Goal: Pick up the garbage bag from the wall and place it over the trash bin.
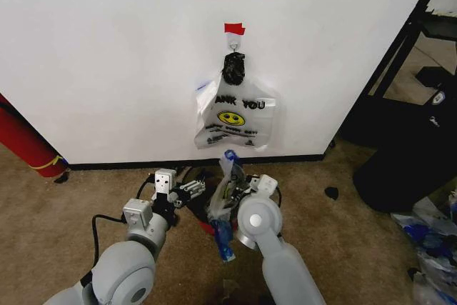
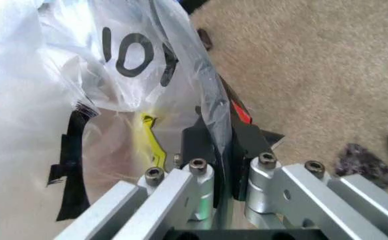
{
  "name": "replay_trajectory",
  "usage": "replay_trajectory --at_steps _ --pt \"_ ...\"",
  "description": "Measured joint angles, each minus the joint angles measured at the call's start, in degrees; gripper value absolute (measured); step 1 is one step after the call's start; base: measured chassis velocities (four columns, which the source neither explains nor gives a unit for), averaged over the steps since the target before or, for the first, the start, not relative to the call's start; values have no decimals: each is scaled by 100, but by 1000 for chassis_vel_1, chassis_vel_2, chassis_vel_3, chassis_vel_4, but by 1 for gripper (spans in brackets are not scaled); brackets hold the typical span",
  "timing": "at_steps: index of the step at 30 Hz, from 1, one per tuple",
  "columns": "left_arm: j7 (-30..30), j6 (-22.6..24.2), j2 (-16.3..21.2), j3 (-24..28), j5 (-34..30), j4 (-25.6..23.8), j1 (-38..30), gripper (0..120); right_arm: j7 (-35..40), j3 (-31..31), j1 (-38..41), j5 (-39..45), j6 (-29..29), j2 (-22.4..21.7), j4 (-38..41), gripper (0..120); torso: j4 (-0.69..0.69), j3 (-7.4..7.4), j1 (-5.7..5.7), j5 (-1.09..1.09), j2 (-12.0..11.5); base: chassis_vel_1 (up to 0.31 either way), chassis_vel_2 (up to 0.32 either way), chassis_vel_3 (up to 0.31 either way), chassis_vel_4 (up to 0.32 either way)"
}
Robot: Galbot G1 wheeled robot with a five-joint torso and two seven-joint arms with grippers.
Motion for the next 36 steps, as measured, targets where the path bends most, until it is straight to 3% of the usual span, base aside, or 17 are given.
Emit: replay_trajectory --at_steps 10,14,16,20,22,25,28,36 --pt "-158 294 248 30 -614 -233 -469 100 -749 105 -605 -380 402 -201 499 0 1 0 0 0 0 0 0 0 0" --pt "-266 698 680 143 -1508 -539 -1166 100 -995 117 -976 -559 592 -254 850 0 -1 0 0 0 0 0 0 0 0" --pt "-287 779 747 153 -1660 -597 -1259 100 -1001 116 -999 -560 609 -250 882 0 -2 0 0 0 0 0 0 0 0" --pt "-452 1522 1175 272 -2800 -848 -2000 100 -876 18 -928 -371 623 -94 923 0 3 0 0 0 0 0 0 0 0" --pt "-461 1584 1201 331 -2874 -842 -2100 100 -854 20 -924 -350 619 -72 925 0 4 0 0 0 0 0 0 0 0" --pt "-625 1944 1249 1050 -3466 -685 -3151 100 -727 83 -1000 -301 584 10 1012 0 1 0 0 -2 0 0 0 0 0" --pt "-937 2151 1018 2070 -3909 -271 -4311 100 -656 138 -1110 -314 559 12 1117 0 -1 0 0 0 0 0 0 0 0" --pt "-1496 2276 374 3202 -4439 404 -5606 100 -657 155 -1181 -608 536 20 1131 0 0 1 0 0 0 0 0 0 0"
